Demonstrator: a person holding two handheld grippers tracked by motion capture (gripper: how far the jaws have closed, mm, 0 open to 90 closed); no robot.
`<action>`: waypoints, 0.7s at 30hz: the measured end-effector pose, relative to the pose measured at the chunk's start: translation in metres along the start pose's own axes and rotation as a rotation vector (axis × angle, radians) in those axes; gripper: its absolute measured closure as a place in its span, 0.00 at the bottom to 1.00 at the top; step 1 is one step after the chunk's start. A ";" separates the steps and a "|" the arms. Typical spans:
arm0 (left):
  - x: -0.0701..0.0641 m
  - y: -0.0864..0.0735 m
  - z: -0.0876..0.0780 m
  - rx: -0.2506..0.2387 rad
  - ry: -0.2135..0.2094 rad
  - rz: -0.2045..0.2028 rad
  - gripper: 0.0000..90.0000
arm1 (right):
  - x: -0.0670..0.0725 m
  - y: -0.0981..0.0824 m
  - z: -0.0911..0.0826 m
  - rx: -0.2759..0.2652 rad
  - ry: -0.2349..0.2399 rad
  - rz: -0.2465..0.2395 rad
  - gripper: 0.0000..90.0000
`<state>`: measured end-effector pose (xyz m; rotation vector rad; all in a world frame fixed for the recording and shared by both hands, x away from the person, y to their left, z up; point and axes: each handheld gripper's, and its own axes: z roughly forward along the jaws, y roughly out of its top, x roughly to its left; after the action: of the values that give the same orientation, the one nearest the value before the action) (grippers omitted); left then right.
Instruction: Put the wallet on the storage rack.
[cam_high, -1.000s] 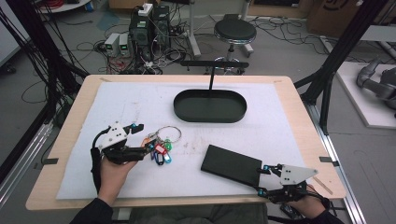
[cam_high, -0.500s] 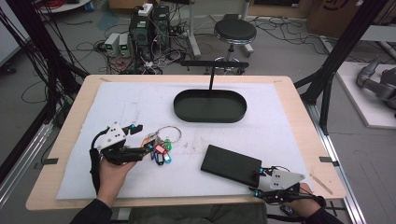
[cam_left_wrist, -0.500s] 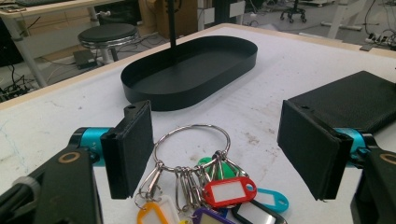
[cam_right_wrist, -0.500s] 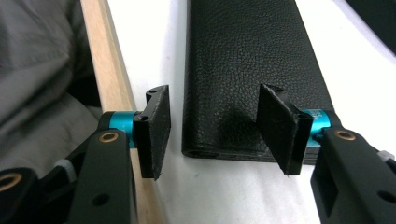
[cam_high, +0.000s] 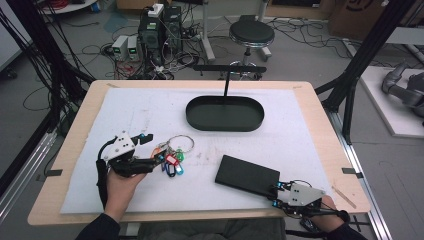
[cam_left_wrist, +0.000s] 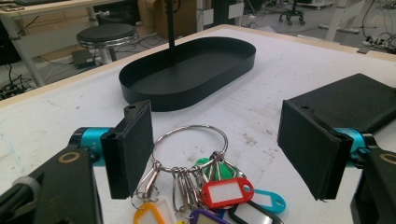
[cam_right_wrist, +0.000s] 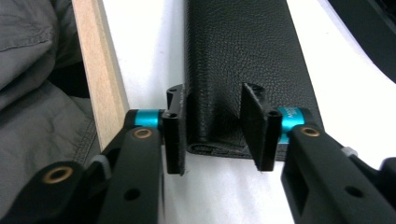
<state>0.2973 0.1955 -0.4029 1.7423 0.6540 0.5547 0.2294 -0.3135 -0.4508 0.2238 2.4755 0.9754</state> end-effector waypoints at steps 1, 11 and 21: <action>0.000 0.000 0.000 -0.001 -0.001 0.001 0.30 | -0.002 0.001 -0.002 -0.011 -0.002 0.018 0.79; -0.002 0.002 0.003 -0.006 -0.008 0.007 0.30 | -0.029 0.001 -0.020 -0.168 0.005 0.252 0.87; -0.005 0.003 0.007 -0.002 -0.023 0.013 0.30 | -0.062 -0.002 -0.023 -0.276 0.004 0.471 0.87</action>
<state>0.2990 0.1865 -0.4020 1.7495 0.6259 0.5434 0.2731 -0.3481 -0.4145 0.7338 2.2991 1.4912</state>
